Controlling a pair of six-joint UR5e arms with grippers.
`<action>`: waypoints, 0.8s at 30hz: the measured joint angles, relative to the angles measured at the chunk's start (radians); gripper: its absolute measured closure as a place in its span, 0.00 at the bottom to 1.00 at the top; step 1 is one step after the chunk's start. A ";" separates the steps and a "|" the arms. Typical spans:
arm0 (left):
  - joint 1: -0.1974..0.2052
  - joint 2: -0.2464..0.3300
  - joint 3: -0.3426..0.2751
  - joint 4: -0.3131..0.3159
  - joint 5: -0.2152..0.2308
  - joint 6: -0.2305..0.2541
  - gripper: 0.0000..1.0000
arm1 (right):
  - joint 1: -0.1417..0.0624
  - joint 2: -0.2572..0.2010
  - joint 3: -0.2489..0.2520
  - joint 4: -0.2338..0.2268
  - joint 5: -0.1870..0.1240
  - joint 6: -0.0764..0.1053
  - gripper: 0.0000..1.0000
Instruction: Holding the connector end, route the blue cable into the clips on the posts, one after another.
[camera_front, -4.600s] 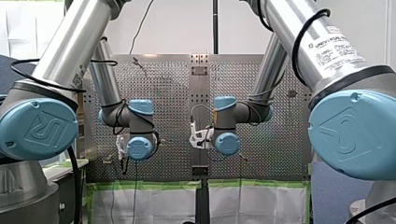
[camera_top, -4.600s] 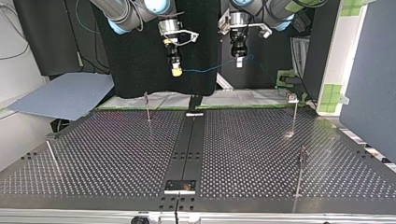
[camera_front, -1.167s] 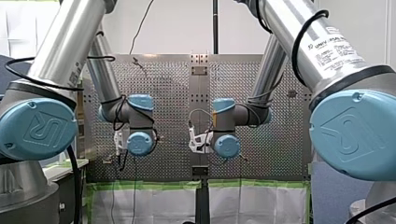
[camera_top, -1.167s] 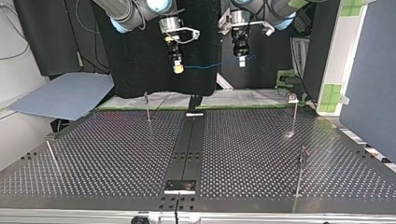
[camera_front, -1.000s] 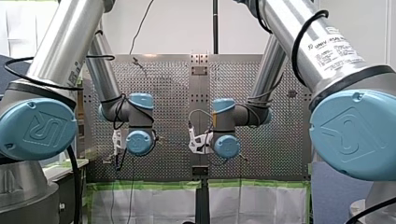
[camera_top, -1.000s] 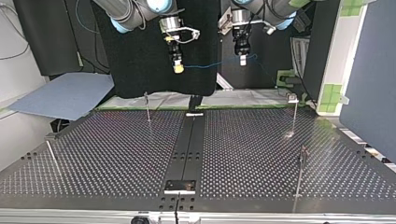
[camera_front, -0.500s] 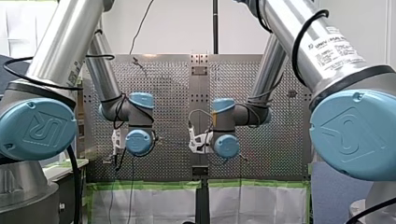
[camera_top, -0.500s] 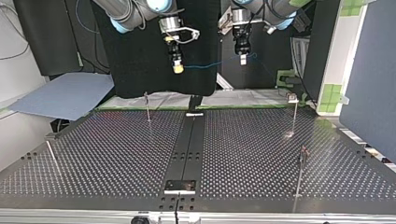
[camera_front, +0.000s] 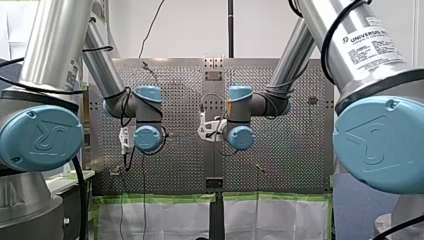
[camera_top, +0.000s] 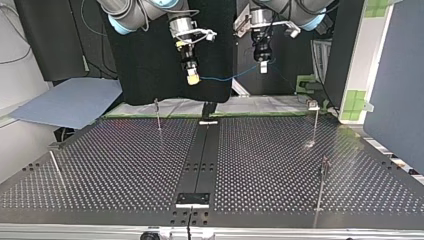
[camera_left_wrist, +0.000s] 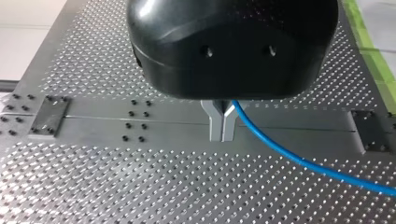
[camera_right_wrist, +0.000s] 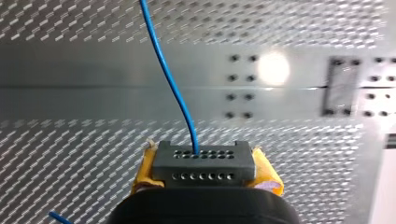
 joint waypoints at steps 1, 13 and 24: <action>0.002 0.008 0.000 -0.008 0.000 -0.002 1.00 | -0.001 -0.009 -0.002 0.001 -0.005 0.002 1.00; 0.050 0.113 0.006 -0.080 -0.036 -0.012 1.00 | -0.001 -0.120 -0.088 0.084 -0.020 0.004 1.00; 0.156 0.224 0.046 -0.180 0.049 -0.001 1.00 | 0.001 -0.127 -0.123 0.122 -0.044 0.009 1.00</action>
